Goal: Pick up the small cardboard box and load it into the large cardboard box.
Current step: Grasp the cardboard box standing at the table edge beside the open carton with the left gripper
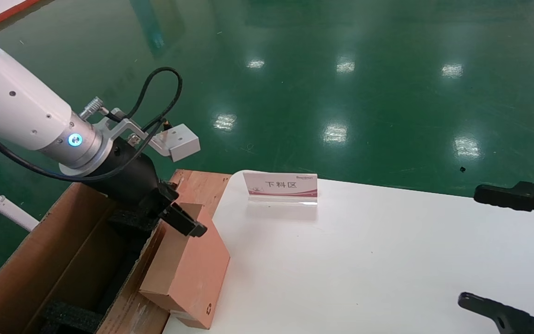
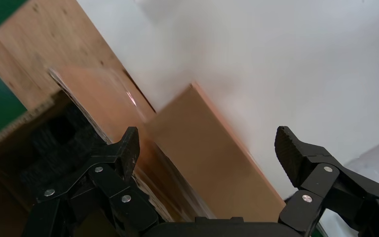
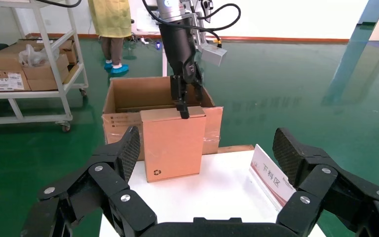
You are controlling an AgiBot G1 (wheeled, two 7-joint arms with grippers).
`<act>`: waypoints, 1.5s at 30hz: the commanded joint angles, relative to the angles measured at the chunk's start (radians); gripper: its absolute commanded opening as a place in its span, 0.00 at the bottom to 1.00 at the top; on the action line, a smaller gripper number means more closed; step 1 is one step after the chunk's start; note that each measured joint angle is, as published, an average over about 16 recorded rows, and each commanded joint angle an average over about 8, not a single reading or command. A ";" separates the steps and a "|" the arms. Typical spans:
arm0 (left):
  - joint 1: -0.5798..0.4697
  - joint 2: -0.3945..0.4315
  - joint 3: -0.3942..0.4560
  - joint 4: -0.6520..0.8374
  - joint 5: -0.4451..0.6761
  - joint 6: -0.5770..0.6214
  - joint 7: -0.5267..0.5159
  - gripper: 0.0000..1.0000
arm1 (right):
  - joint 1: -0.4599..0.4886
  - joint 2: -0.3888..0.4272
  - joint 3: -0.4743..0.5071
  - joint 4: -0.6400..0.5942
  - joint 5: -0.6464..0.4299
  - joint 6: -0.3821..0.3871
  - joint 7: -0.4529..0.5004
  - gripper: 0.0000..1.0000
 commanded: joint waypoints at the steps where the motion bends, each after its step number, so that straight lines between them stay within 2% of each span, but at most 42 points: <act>1: -0.021 0.002 0.039 0.000 -0.013 0.000 -0.018 1.00 | 0.000 0.000 0.000 0.000 0.000 0.000 0.000 1.00; 11: -0.095 0.010 0.196 -0.001 -0.087 -0.012 -0.082 1.00 | 0.000 0.000 -0.001 0.000 0.001 0.000 0.000 1.00; 29: -0.213 0.034 0.368 -0.001 -0.182 -0.014 -0.116 1.00 | 0.000 0.001 -0.002 0.000 0.001 0.001 -0.001 1.00; 35: -0.236 0.042 0.408 -0.002 -0.210 -0.021 -0.111 1.00 | 0.000 0.001 -0.002 0.000 0.002 0.001 -0.001 1.00; 45: -0.237 0.043 0.409 -0.002 -0.213 -0.023 -0.111 1.00 | 0.000 0.001 -0.002 0.000 0.002 0.001 -0.001 1.00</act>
